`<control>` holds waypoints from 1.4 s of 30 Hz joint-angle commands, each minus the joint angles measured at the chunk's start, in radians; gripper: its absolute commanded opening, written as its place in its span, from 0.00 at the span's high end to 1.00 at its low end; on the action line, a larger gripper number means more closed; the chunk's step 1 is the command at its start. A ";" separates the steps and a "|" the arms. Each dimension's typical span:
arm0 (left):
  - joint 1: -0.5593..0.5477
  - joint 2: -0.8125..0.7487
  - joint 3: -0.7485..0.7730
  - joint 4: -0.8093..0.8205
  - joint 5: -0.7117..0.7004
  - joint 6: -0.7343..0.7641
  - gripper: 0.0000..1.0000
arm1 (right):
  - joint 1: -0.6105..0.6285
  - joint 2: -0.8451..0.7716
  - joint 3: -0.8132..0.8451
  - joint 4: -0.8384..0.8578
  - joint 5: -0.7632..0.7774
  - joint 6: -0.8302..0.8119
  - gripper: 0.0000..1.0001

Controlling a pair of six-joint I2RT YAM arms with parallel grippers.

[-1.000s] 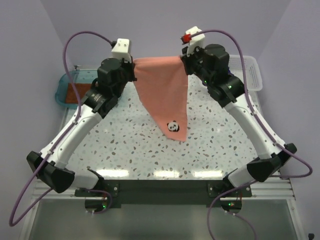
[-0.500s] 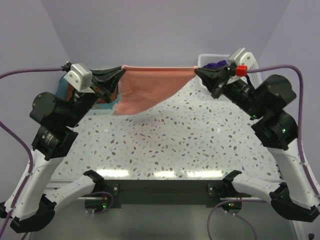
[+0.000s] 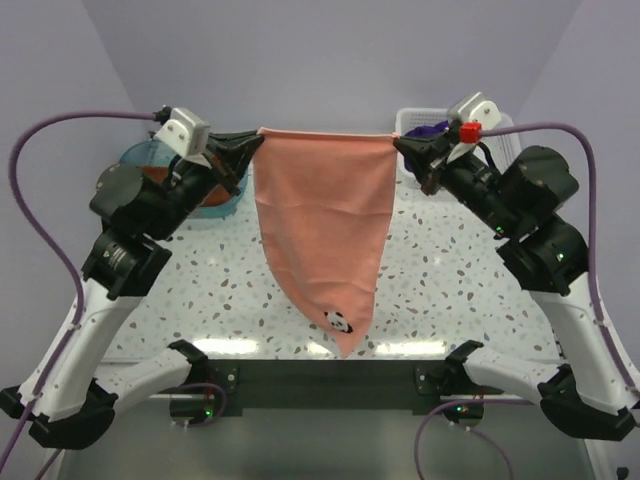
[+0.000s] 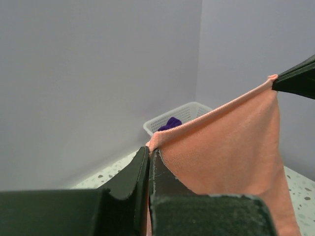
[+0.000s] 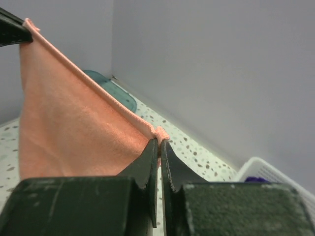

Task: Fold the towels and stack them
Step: Flatten out the crumpled towel, then fold the towel

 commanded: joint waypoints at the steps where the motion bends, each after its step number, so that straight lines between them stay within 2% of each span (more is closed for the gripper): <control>1: 0.021 0.091 -0.049 0.054 -0.215 -0.038 1.00 | -0.023 0.065 -0.043 0.047 0.282 -0.029 1.00; 4: 0.023 0.230 -0.065 0.094 -0.335 -0.039 1.00 | -0.034 0.186 -0.081 0.116 0.399 -0.073 1.00; 8: 0.046 0.490 -0.020 0.183 -0.446 -0.022 1.00 | -0.133 0.354 -0.086 0.217 0.371 -0.051 1.00; 13: 0.108 0.727 0.095 0.289 -0.435 -0.050 1.00 | -0.202 0.580 -0.035 0.328 0.354 -0.017 1.00; 19: 0.144 0.927 0.195 0.353 -0.375 -0.038 1.00 | -0.249 0.706 0.000 0.385 0.266 -0.018 1.00; 24: 0.154 0.913 0.121 0.384 -0.334 -0.029 1.00 | -0.259 0.727 -0.029 0.385 0.219 -0.021 1.00; 31: 0.167 0.786 -0.023 0.416 -0.355 -0.012 1.00 | -0.275 0.677 -0.084 0.374 0.205 -0.008 1.00; 34: 0.174 0.778 -0.016 0.384 -0.346 -0.012 1.00 | -0.276 0.677 -0.075 0.353 0.207 -0.008 1.00; 38: 0.174 0.757 -0.038 0.343 -0.242 -0.031 1.00 | -0.275 0.665 -0.109 0.322 0.200 0.000 1.00; 42: 0.173 0.731 -0.077 0.243 -0.181 -0.074 1.00 | -0.276 0.643 -0.118 0.190 0.234 0.043 1.00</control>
